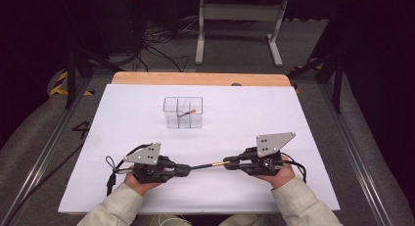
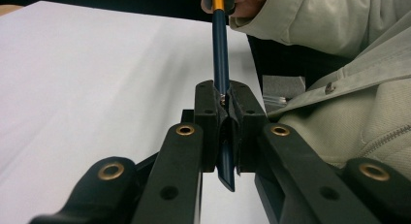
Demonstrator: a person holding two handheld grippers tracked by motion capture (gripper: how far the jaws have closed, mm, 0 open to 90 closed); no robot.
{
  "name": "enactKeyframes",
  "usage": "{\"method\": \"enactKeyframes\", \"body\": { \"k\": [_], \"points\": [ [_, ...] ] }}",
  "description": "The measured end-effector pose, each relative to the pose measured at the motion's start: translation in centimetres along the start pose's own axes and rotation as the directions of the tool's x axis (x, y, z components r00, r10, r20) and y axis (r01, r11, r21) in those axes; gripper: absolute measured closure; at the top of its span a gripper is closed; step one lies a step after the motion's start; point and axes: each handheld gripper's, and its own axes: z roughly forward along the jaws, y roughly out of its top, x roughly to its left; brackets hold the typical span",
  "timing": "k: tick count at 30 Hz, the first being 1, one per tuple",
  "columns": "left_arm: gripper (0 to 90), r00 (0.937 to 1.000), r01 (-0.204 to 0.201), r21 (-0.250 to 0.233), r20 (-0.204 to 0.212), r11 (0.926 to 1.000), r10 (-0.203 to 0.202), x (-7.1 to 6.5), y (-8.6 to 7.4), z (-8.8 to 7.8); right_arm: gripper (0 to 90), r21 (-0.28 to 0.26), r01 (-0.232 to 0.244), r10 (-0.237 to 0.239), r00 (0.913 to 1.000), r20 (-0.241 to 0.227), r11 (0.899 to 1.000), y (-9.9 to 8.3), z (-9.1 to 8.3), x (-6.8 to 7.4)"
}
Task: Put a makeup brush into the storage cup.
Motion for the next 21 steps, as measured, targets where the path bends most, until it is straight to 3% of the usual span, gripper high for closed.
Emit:
{"method": "enactKeyframes", "body": {
  "k": [6, 12, 21],
  "points": [
    [83.0, 1.0, -0.008, -0.001, 0.0, 1.0, 0.008, -0.06, 0.01, 0.0, 83.0, -0.011, -0.012, 0.011, 0.9997, -0.02, 1.0, 0.04, -0.07, -0.1],
    [78.7, 0.9993, -0.024, 0.009, -0.027, 0.9997, 0.024, -0.22, -0.01, 0.12, 83.2, -0.023, -0.017, 0.016, 0.9994, -0.031, 1.0, 0.27, -0.21, -0.02],
    [67.1, 0.9987, -0.014, -0.001, -0.05, 0.9999, 0.014, -0.11, -0.03, -0.03, 83.3, 0.026, -0.009, 0.01, 0.9998, -0.017, 1.0, 0.96, -0.38, -0.04]
  ]
}}
